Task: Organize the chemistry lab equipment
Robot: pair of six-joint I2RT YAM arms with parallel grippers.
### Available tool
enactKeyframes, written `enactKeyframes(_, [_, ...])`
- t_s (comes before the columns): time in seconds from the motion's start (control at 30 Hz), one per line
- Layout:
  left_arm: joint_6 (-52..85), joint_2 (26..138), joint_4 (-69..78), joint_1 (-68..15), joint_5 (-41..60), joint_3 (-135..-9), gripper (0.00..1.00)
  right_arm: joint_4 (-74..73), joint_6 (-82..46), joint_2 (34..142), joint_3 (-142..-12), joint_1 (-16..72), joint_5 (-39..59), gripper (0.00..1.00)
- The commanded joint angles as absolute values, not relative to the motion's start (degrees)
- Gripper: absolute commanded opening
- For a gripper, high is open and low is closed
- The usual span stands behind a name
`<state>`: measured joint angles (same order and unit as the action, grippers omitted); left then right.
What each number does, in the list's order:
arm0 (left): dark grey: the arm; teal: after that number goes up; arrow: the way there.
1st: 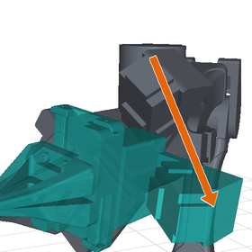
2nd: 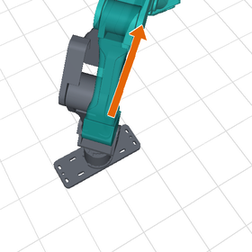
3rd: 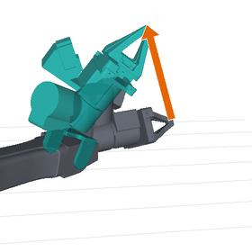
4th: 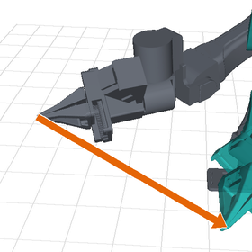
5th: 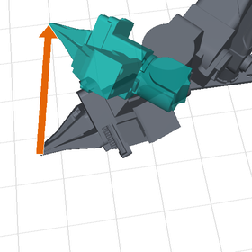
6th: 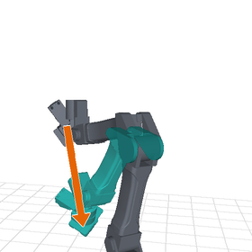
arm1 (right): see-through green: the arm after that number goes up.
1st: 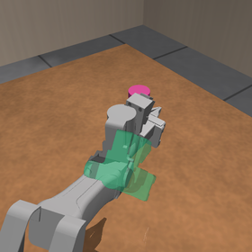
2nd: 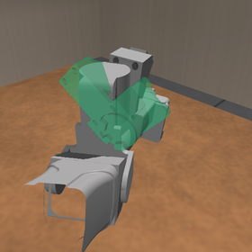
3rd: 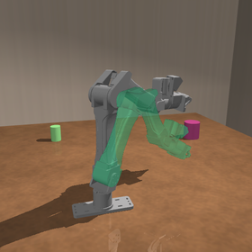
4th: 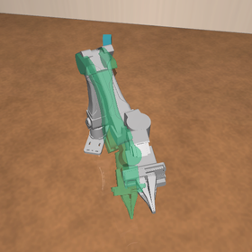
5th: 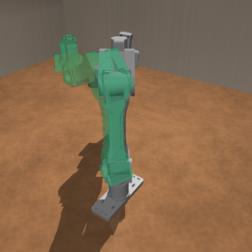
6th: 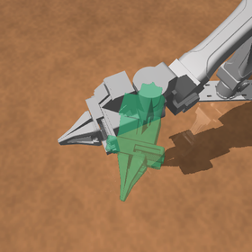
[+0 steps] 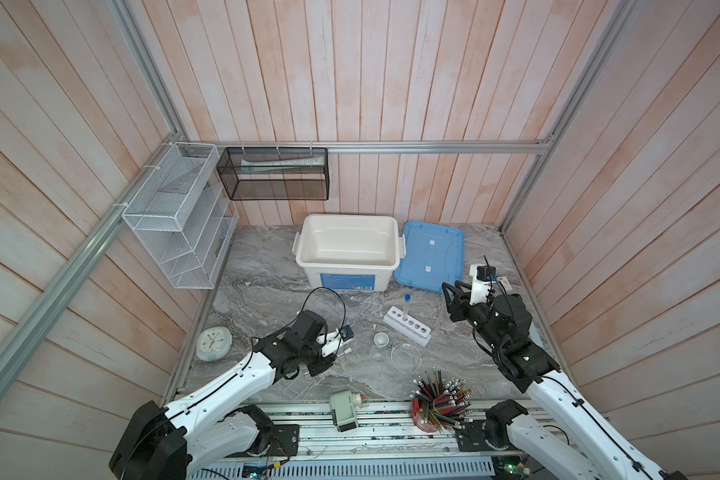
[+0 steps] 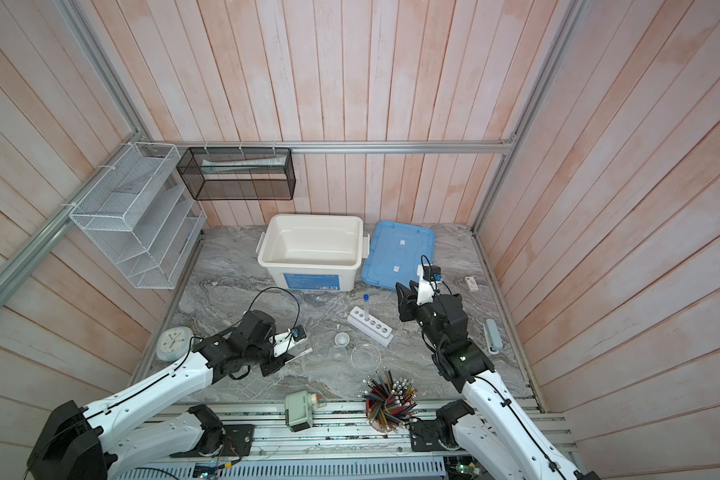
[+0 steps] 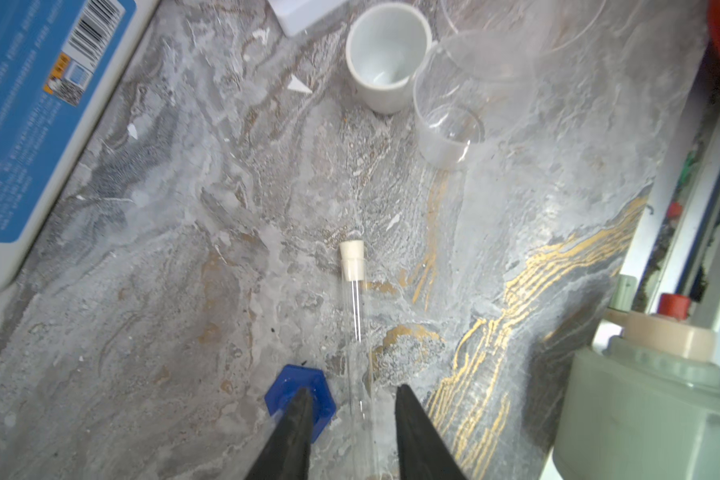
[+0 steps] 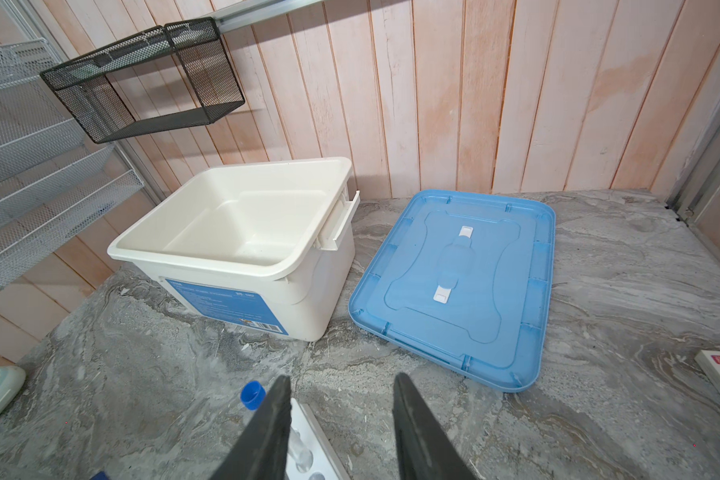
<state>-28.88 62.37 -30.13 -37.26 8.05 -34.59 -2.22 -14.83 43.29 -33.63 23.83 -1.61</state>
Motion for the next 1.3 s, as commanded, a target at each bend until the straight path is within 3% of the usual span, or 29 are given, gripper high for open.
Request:
enactKeyframes(0.0, [-28.64, 64.13, -30.42, -37.98, 5.53, -34.45, 0.38, -3.32, -15.28, 42.98, -32.26, 23.64, -1.3, 0.42])
enactKeyframes(0.43, [-30.05, 71.06, -29.66, -38.94, 0.26, -35.93, 0.48, -5.77, -15.13, 43.05, -29.03, 23.62, -1.18, 0.42])
enactKeyframes(1.27, [-29.53, 75.83, -30.76, -40.67, -0.67, -36.0, 0.39, -7.03, -14.33, 42.91, -27.08, 23.38, -2.34, 0.42])
